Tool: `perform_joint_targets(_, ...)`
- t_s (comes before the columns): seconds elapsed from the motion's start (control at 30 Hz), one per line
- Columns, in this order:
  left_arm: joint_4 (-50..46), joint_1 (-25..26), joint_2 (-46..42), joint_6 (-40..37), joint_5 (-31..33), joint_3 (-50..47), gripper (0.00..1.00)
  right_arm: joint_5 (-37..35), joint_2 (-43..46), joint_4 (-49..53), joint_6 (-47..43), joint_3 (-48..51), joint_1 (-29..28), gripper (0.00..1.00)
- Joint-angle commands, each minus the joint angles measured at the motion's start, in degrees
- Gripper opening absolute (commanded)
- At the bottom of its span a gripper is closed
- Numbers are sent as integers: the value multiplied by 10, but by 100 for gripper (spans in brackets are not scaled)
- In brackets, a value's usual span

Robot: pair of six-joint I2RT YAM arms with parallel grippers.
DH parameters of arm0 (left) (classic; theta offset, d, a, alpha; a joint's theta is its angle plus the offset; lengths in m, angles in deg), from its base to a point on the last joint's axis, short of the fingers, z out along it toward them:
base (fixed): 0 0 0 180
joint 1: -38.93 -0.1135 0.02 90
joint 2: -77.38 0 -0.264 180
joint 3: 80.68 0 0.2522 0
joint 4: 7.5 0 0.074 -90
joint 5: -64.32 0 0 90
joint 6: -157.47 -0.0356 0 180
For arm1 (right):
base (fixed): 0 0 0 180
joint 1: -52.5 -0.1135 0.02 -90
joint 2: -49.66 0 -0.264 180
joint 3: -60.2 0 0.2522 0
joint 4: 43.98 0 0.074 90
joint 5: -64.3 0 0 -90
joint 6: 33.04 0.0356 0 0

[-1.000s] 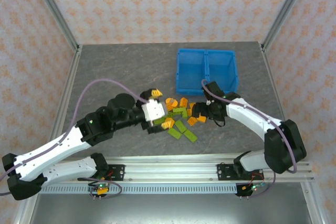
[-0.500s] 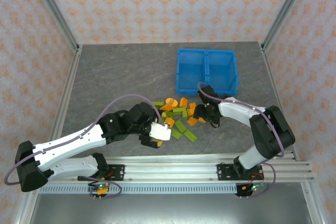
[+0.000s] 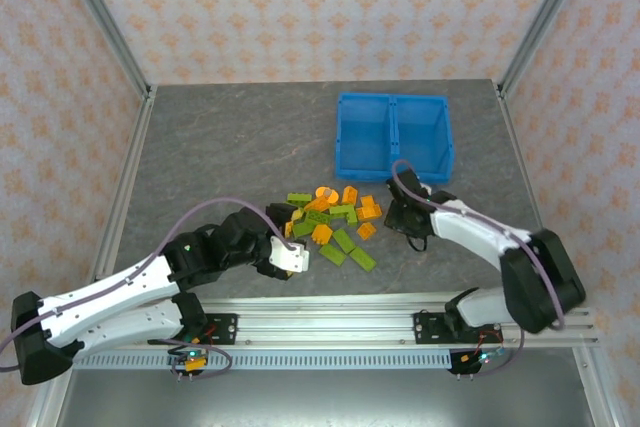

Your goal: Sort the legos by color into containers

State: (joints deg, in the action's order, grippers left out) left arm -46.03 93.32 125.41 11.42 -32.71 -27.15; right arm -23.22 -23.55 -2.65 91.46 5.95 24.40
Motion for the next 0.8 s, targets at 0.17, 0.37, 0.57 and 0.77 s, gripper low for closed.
perform_joint_targets(0.17, 44, 4, -7, 24, -36, 1, 100, -204, 133, -6, -76, -94, 45, 39)
perform_joint_targets(0.37, 98, 5, -13, 42, 3, -17, 99, -108, -40, -61, -85, -230, 153, 39)
perform_joint_targets(0.57, 105, 11, -3, 40, 22, -21, 99, -64, -235, -49, -54, -364, 177, 38)
perform_joint_targets(0.77, 114, 11, -7, 37, 35, -26, 99, -65, -333, -44, -20, -413, 181, 41)
